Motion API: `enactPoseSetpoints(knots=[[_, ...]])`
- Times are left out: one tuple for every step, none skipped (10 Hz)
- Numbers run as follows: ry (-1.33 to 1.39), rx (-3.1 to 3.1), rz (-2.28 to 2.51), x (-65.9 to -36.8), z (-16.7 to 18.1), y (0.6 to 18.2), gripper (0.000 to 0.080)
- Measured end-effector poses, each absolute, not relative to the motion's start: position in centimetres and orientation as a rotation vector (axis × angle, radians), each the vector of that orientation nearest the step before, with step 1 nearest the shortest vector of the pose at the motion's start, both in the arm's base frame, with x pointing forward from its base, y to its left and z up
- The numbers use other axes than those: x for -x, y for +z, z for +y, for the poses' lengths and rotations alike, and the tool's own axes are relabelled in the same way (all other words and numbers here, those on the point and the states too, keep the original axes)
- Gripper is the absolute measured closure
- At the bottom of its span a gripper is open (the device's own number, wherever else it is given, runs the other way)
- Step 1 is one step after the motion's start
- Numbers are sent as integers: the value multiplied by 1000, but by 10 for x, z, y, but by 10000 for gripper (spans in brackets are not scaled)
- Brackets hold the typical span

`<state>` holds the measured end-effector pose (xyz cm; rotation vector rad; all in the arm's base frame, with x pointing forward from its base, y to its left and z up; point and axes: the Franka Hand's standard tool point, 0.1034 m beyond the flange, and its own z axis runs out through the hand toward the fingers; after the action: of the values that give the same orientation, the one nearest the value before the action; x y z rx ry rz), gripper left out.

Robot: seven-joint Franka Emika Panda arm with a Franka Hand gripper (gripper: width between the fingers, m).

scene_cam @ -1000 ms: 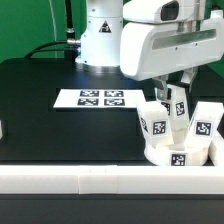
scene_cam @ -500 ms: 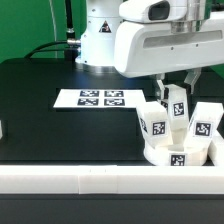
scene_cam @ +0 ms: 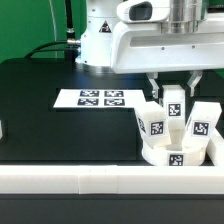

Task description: Assemble stool

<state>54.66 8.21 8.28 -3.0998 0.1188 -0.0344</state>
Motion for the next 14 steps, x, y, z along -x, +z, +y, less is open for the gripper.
enactPoseSetpoints(knots=[[-28, 3074, 353, -546, 84, 83, 460], [-23, 3041, 508, -546, 83, 82, 460], [-29, 3000, 658, -547, 84, 82, 460], [-30, 2963, 779, -547, 85, 82, 460], [-25, 2919, 912, -548, 85, 82, 460], [-19, 2873, 1035, -549, 85, 82, 460], [-15, 2837, 1127, -549, 86, 82, 460], [-7, 2784, 1241, -549, 86, 82, 459], [2, 2723, 1359, -549, 87, 82, 459], [7, 2680, 1439, -549, 87, 82, 460], [15, 2639, 1500, -549, 87, 82, 460], [25, 2579, 1588, -549, 87, 82, 460], [31, 2522, 1666, -549, 87, 82, 459], [30, 2456, 1755, -550, 88, 82, 459]])
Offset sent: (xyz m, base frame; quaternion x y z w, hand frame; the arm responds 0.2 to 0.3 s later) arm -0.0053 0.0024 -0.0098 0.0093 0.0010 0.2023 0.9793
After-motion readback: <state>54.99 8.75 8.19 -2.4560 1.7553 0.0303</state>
